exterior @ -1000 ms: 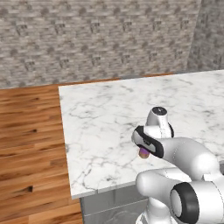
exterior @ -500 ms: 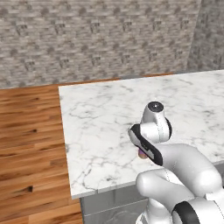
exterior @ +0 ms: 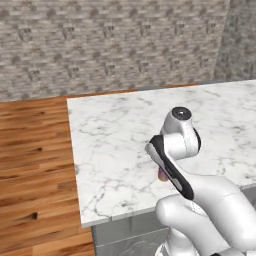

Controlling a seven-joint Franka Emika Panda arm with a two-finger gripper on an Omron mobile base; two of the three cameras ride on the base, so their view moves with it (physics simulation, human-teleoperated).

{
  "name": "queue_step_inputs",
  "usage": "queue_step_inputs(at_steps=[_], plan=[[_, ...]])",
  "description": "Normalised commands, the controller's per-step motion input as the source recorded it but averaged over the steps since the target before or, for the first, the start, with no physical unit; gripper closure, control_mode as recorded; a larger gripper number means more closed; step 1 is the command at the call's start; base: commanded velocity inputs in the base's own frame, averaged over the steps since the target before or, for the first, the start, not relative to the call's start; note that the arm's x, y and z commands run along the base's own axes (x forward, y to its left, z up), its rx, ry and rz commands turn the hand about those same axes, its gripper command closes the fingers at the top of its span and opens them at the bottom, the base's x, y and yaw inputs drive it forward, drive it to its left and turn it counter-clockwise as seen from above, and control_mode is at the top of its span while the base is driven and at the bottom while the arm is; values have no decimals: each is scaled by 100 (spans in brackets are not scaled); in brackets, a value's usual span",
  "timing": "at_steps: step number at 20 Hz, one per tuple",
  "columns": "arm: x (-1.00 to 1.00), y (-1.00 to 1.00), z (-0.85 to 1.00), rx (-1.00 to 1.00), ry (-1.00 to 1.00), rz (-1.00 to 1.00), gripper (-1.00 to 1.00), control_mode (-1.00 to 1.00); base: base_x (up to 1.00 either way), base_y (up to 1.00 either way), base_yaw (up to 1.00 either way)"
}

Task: Move the drinks to the dining counter.

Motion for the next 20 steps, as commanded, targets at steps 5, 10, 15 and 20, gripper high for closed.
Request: queue_step_inputs(at_steps=[5, 10, 15, 20], plan=[[-52, 10, 39, 0, -26, 13, -100, -100, 0, 0, 0], [-38, 3, 32, 0, -23, 2, -100, -100, 0, 0, 0], [-31, 6, 72, 1, -2, 0, -100, -100, 0, 0, 0], [-28, 11, 86, 0, 1, 0, -100, -100, 0, 0, 0]])
